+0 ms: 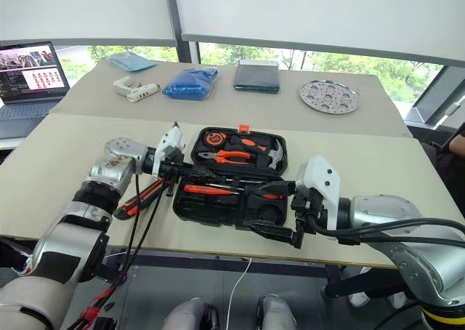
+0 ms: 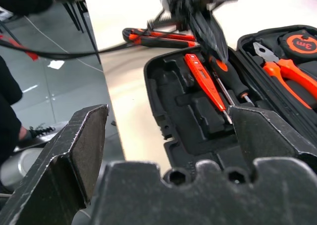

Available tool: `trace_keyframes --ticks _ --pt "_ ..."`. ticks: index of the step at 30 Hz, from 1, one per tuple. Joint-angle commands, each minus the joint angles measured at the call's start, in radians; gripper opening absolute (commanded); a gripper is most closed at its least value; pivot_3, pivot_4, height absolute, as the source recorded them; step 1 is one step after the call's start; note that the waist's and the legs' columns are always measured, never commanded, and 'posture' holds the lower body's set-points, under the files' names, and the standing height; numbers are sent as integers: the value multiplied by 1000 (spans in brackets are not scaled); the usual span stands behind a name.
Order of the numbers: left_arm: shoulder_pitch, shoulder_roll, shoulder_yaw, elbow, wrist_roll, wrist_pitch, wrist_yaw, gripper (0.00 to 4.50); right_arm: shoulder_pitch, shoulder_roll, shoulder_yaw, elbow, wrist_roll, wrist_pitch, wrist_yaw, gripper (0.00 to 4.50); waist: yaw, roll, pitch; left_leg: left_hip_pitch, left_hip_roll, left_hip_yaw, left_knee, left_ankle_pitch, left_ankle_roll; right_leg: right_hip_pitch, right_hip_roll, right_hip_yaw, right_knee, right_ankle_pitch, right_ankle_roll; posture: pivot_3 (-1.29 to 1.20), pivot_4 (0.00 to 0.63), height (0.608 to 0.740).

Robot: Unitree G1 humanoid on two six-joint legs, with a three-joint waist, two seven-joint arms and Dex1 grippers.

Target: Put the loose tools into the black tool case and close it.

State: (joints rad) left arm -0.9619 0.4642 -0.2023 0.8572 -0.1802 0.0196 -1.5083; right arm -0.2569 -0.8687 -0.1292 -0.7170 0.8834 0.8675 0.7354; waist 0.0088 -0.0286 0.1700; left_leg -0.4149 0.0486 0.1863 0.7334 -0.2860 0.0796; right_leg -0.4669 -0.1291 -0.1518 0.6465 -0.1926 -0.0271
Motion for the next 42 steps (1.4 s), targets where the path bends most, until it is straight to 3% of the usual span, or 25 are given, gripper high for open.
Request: trace_keyframes --ticks 1,20,30,42 --pt "-3 -8 6 17 40 -51 37 58 -2 -4 -33 -26 31 3 -19 4500 1 0 0 0 0 0 0 0 0 0 0 0 0 0 0 0 150 718" --pt "48 25 12 107 137 -285 50 58 -18 -2 -24 1 59 7 -62 4500 -11 0 -1 7 1 0 -2 -1 1 6 0 1 -1 -2 4 0 150 718" --pt "45 21 101 -96 -2 29 13 58 -15 -6 -10 12 44 -2 -50 4500 -12 0 -1 7 1 0 -2 -1 1 6 -1 1 -1 -4 6 0 150 718" --pt "121 -4 28 -43 106 -92 77 58 -18 -3 -1 18 39 -1 -50 4500 -6 0 -1 8 0 0 -2 -1 2 7 -1 1 -1 -4 6 0 150 718"
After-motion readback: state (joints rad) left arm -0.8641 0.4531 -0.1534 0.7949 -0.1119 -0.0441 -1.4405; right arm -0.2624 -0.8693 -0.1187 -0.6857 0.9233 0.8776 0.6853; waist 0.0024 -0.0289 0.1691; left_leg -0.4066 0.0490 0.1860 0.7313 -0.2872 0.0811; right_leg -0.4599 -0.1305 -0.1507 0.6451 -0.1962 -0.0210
